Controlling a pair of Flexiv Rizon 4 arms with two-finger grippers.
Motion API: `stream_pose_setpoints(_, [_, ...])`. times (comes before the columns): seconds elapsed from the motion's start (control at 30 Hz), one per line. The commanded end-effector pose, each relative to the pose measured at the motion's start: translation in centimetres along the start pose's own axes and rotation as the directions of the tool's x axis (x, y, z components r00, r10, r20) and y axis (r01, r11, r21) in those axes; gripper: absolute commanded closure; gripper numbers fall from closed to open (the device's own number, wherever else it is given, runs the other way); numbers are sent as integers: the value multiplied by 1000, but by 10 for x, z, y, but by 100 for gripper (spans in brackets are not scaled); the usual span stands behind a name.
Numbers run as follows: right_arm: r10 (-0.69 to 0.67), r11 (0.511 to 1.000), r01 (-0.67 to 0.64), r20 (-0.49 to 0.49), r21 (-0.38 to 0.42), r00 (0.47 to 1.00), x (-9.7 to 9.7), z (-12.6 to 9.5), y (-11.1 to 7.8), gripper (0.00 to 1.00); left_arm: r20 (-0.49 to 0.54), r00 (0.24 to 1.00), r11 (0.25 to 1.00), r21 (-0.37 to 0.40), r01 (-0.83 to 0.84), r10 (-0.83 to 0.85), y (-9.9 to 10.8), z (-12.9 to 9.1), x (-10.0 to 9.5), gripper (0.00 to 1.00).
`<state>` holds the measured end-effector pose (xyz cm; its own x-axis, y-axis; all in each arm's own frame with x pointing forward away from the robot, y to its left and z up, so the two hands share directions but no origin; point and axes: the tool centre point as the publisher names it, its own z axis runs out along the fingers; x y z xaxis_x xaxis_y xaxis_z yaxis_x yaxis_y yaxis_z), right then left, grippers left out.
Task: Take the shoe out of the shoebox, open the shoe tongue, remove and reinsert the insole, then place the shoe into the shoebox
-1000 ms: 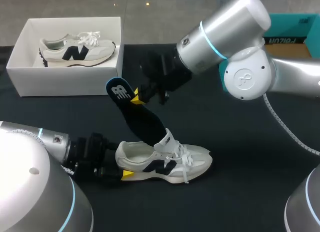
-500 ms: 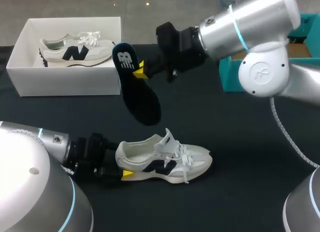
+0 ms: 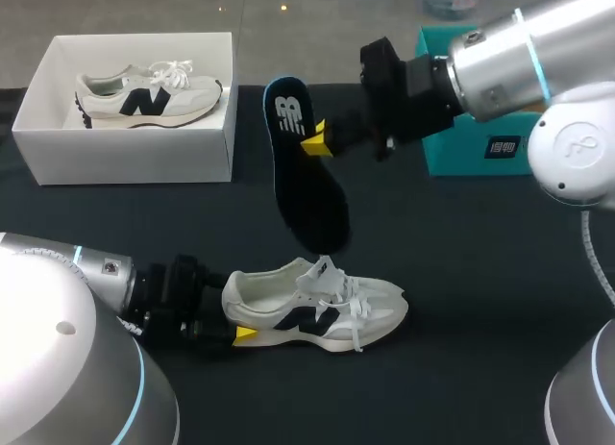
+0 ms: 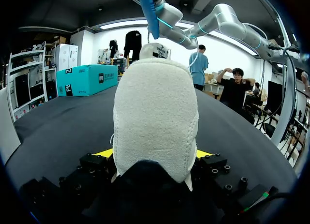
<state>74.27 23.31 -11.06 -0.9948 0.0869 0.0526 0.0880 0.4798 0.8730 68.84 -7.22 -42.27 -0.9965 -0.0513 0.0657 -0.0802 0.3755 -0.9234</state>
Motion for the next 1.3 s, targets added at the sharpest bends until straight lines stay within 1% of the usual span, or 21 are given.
stream_pose_setpoints(0.03, [21,1000,-21,21,-1,1000,21,-45,-7,100,1,1000,1000,-2,0,0,1,1,1,100])
stream_pose_setpoints(0.17, [35,999,-35,25,5,999,31,-55,-6,100,1,1000,1000,-2,0,0,1,1,1,100])
stream_pose_setpoints(0.67, [35,999,-35,25,5,999,31,-55,-6,100,1,1000,1000,-2,0,0,1,1,1,100])
stream_pose_setpoints(0.7, [85,996,-83,53,-29,995,31,-57,-9,100,1,1000,1000,-2,0,0,1,1,1,100])
stream_pose_setpoints(0.77, [166,982,-159,69,-99,984,35,-65,-10,100,1,1000,1000,-2,0,0,1,1,1,100])
stream_pose_setpoints(0.83, [193,979,-188,59,-80,980,42,-72,-9,100,1,1000,1000,-2,0,0,1,1,1,100])
stream_pose_setpoints(0.87, [206,974,-201,47,-103,977,46,-76,-7,100,1,1000,1000,-2,0,0,1,1,1,100])
stream_pose_setpoints(0.9, [224,970,-219,41,-104,974,50,-81,-7,100,1,1000,1000,-2,0,0,1,1,1,100])
stream_pose_setpoints(1.07, [254,966,-253,11,-57,967,66,-94,-2,100,1,1000,1000,-2,0,0,1,1,1,100])
stream_pose_setpoints(1.1, [259,965,-258,7,-45,966,69,-96,-2,100,1,1000,1000,-2,0,0,1,1,1,100])
stream_pose_setpoints(1.3, [325,944,-324,1,-60,946,83,-106,-11,100,1,1000,1000,-2,0,0,1,1,1,100])
